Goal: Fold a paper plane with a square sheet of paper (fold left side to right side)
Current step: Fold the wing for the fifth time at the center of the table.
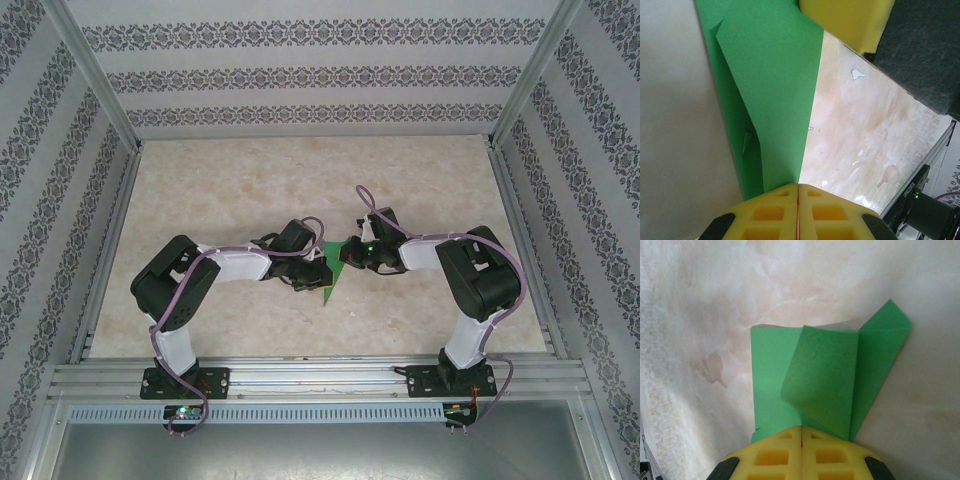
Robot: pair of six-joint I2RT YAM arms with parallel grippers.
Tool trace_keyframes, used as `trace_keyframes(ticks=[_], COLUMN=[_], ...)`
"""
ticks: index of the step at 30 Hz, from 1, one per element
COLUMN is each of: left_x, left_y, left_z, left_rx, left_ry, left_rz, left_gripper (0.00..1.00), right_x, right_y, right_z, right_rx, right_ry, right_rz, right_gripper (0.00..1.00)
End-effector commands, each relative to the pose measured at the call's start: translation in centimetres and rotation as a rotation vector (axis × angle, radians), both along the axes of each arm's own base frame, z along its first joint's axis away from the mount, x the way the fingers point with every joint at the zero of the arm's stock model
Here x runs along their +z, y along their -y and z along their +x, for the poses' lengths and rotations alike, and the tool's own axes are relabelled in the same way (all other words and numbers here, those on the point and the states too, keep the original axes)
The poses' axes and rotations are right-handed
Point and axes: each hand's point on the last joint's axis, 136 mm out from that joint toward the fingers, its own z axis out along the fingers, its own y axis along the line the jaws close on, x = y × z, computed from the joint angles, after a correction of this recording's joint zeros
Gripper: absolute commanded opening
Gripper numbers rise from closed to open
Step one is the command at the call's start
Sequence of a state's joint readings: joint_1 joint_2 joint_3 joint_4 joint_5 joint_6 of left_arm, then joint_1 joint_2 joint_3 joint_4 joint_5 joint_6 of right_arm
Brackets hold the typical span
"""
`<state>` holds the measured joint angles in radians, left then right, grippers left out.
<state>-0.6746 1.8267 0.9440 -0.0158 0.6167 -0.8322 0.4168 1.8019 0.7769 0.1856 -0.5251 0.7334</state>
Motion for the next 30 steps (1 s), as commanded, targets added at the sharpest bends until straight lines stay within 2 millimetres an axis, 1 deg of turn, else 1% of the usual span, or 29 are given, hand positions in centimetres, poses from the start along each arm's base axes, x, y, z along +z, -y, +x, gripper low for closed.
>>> trace_keyframes(ticks=[1, 6, 9, 11, 14, 18, 19, 21, 24, 27, 30], left_x=[-1.8, -2.6, -3.2, -3.7, -4.3, -5.2, -5.4, -5.8, -6.2, -6.5, -6.7], left_y=[-0.7, -1.1, -1.5, -1.7, -2.1, -2.9, -3.1, -3.5, -3.9, -4.2, -4.5], left_z=[-0.8, -1.2, -1.3, -1.5, -1.8, -2.1, -2.2, -2.3, -2.5, -2.6, -2.7], left_rx=[-0.014, -0.010, -0.007, -0.005, -0.003, 0.001, 0.003, 0.002, -0.002, -0.009, -0.015], left_ry=[-0.011, -0.023, -0.028, -0.036, -0.042, -0.044, -0.042, -0.041, -0.040, -0.034, -0.028], left_rz=[0.053, 0.068, 0.090, 0.102, 0.122, 0.164, 0.180, 0.201, 0.230, 0.259, 0.291], left_gripper=[0.09, 0.08, 0.08, 0.08, 0.05, 0.04, 0.03, 0.02, 0.00, 0.00, 0.00], right_x=[-4.8, -4.4, -3.7, -2.9, -0.4, 4.1, 5.0, 6.1, 6.1, 5.4, 4.5], right_y=[1.5, 1.3, 1.0, 0.6, 0.0, -0.1, 0.0, 0.3, 0.3, -0.2, -0.9], right_z=[-3.8, -3.7, -3.2, -2.7, -1.5, 0.2, 0.4, 0.1, -1.1, -2.4, -3.1], right_rx=[0.021, 0.025, 0.030, 0.037, 0.049, 0.045, 0.046, 0.052, 0.068, 0.088, 0.110], right_ry=[-0.159, -0.148, -0.129, -0.106, -0.033, 0.094, 0.124, 0.159, 0.166, 0.167, 0.156], right_rz=[-0.131, -0.126, -0.112, -0.095, -0.057, 0.002, 0.010, 0.015, 0.030, 0.044, 0.056], right_gripper=[0.00, 0.00, 0.00, 0.00, 0.00, 0.00, 0.00, 0.00, 0.00, 0.00, 0.00])
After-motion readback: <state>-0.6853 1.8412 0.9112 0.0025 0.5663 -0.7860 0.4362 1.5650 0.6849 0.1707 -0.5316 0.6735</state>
